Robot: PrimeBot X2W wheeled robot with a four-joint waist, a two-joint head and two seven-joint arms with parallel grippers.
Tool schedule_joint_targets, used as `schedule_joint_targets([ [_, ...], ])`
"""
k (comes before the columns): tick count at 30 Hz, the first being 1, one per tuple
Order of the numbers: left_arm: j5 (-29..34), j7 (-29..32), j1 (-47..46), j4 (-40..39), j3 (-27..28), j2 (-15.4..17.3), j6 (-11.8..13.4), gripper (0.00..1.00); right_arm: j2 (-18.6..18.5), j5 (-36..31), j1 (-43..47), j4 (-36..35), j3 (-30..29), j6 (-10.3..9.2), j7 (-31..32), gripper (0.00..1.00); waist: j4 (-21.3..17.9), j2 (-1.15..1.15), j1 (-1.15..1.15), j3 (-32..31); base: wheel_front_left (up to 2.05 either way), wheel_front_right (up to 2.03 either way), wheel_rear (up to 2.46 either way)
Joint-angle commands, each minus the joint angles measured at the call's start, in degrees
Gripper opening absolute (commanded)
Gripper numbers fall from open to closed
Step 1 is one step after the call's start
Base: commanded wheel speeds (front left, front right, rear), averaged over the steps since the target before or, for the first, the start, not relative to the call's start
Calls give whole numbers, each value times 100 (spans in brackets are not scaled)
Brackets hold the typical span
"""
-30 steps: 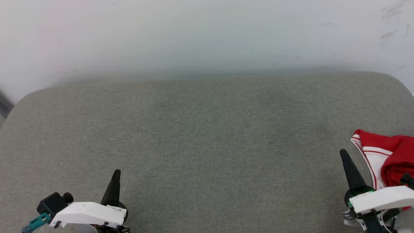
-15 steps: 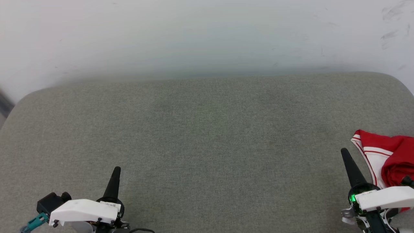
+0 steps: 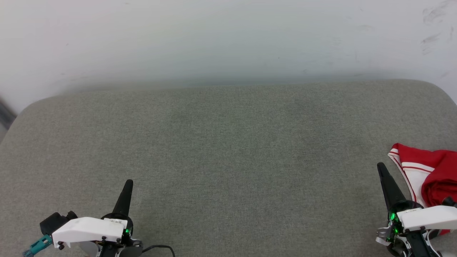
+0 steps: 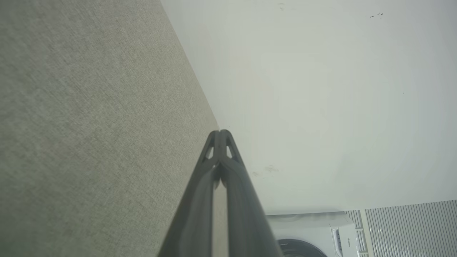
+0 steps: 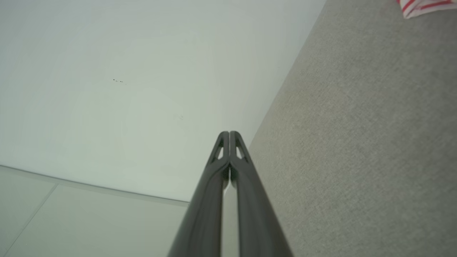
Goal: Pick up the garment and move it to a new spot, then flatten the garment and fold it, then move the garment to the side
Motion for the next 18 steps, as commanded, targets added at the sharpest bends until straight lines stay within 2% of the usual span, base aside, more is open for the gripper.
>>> schedule_joint_targets([
  [1, -110, 34, -128, -10, 49, -13, -54, 0, 20, 128, -132, -2, -24, 1, 25, 0, 1, 0, 0, 0, 0, 0, 0],
  [18, -776, 256, -246, 129, 250, -139, -206, 0, 80, 881, -189, 132, -87, 1, 77, 0, 14, 0, 0, 1, 0, 0, 0],
])
